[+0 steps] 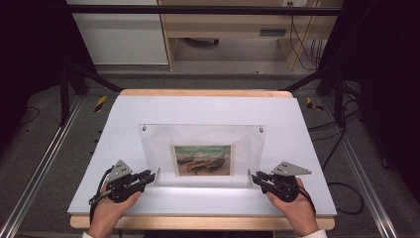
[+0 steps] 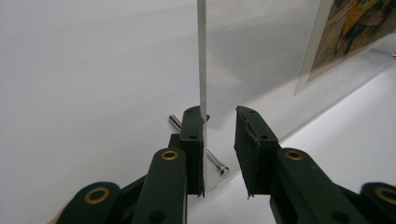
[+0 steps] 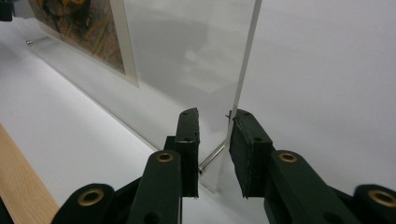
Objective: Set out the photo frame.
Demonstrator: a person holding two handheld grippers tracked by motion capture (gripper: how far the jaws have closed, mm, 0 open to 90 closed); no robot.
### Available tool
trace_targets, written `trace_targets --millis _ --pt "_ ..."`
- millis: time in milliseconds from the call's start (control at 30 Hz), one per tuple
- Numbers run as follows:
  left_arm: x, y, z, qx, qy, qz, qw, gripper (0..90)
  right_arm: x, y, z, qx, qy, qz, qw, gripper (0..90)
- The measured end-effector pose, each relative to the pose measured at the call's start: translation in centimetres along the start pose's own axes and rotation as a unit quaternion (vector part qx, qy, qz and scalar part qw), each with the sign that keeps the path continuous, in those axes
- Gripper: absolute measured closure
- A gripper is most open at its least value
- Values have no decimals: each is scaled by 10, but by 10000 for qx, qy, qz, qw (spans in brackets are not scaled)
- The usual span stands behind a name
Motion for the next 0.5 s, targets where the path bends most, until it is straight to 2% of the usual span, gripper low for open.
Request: trace_targets --millis 500 --pt "-1 1 2 114 -17 1 9999 718 -1 -1 2 -28 -4 -52 10000 727"
Point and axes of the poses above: each handheld gripper's, and its own axes: x roughly forward along the jaws, z roughly out of its underside, y roughly to its right, the point moved 3 cm from there along x, roughly forward along the jaws, and after that the axes turned 12 degrees about -z, right-handed, at the moved point
